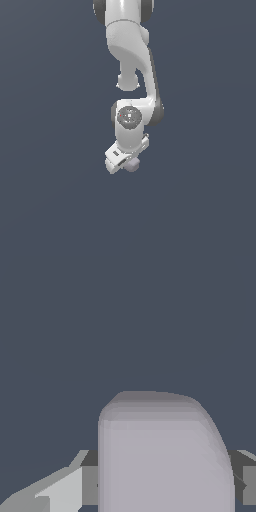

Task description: Pick up the object and move it to a goal position.

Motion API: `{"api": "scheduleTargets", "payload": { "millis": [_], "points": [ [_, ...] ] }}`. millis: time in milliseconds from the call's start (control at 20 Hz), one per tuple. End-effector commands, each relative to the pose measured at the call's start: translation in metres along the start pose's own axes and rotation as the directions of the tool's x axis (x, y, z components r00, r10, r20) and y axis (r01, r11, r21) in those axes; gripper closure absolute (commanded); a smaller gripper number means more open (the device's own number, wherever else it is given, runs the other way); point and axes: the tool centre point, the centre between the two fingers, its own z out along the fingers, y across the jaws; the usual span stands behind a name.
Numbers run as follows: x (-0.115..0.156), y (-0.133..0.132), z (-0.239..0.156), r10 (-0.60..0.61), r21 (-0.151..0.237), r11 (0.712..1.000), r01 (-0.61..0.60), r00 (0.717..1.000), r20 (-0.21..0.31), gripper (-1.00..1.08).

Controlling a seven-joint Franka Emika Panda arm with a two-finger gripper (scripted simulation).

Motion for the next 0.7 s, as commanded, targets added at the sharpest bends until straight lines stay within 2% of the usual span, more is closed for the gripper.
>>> {"api": "scheduleTargets", "payload": {
  "millis": [0,300,650],
  "points": [
    [0.001,-0.004,-0.010,0.000,-0.001,1.000,0.000,1.000,-0.001,1.08],
    [0.001,-0.019,-0.050,0.000,-0.001,1.000,0.000,1.000,-0.001,1.08],
    [0.003,-0.046,-0.124,-0.001,-0.002,1.000,0.001,1.000,0.000,1.08]
  ]
}}
